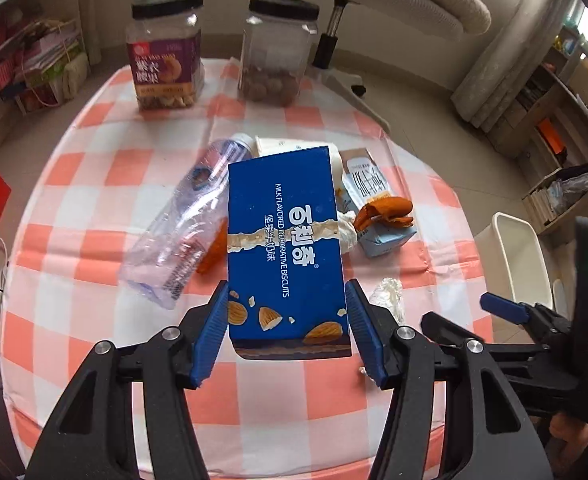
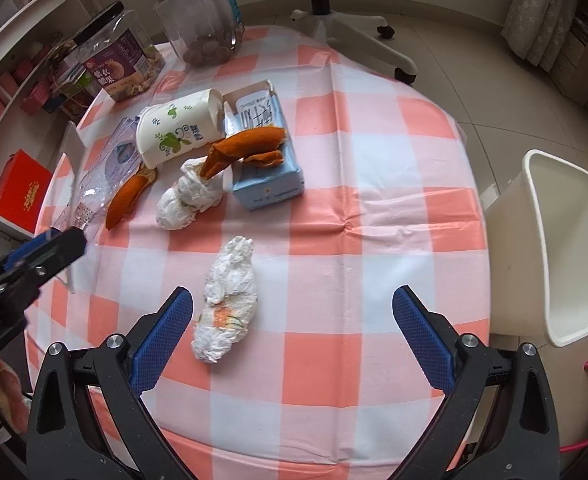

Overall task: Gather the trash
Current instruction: 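Grasp the blue biscuit box with the left tool while the right tool grasps the tissue, then lift the biscuit box and tissue and carry them over the wastebasket with both tools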

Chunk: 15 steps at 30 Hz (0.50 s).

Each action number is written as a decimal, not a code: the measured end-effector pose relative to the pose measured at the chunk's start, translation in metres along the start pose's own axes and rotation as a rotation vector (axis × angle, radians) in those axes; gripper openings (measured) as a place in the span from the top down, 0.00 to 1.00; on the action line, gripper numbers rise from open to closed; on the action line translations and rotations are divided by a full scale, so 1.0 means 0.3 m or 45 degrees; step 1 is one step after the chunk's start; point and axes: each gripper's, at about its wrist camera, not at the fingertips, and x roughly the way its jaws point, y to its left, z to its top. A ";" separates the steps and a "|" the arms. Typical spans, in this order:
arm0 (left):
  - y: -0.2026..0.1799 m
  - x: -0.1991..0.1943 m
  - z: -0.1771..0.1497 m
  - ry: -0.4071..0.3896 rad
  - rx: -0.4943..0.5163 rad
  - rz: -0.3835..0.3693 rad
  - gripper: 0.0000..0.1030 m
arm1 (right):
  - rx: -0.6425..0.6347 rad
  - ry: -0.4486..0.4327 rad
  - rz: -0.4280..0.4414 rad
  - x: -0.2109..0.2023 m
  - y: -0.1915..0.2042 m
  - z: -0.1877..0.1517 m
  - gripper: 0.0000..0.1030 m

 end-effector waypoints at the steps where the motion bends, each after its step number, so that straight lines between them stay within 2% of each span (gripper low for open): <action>1: 0.016 -0.032 -0.003 -0.028 -0.007 0.009 0.45 | 0.003 0.018 0.009 0.016 0.016 -0.002 0.07; 5: 0.101 -0.138 -0.013 -0.125 -0.061 0.059 0.45 | 0.003 0.093 0.031 0.089 0.080 -0.015 0.09; 7: 0.146 -0.175 -0.017 -0.155 -0.096 0.071 0.45 | -0.010 0.139 0.034 0.129 0.110 -0.024 0.20; 8: 0.171 -0.190 -0.022 -0.168 -0.110 0.085 0.45 | -0.020 0.163 0.032 0.150 0.122 -0.030 0.32; 9: 0.194 -0.201 -0.028 -0.177 -0.122 0.100 0.45 | -0.032 0.179 0.012 0.169 0.135 -0.034 0.39; 10: 0.219 -0.207 -0.034 -0.183 -0.135 0.115 0.45 | -0.055 0.146 -0.034 0.167 0.154 -0.038 0.43; 11: 0.244 -0.215 -0.039 -0.186 -0.153 0.132 0.45 | -0.086 0.113 -0.060 0.164 0.175 -0.037 0.63; 12: 0.269 -0.219 -0.043 -0.188 -0.174 0.146 0.45 | -0.104 0.101 -0.067 0.163 0.193 -0.035 0.64; 15: 0.336 -0.233 -0.061 -0.190 -0.233 0.183 0.45 | -0.079 0.092 0.031 0.156 0.232 -0.017 0.64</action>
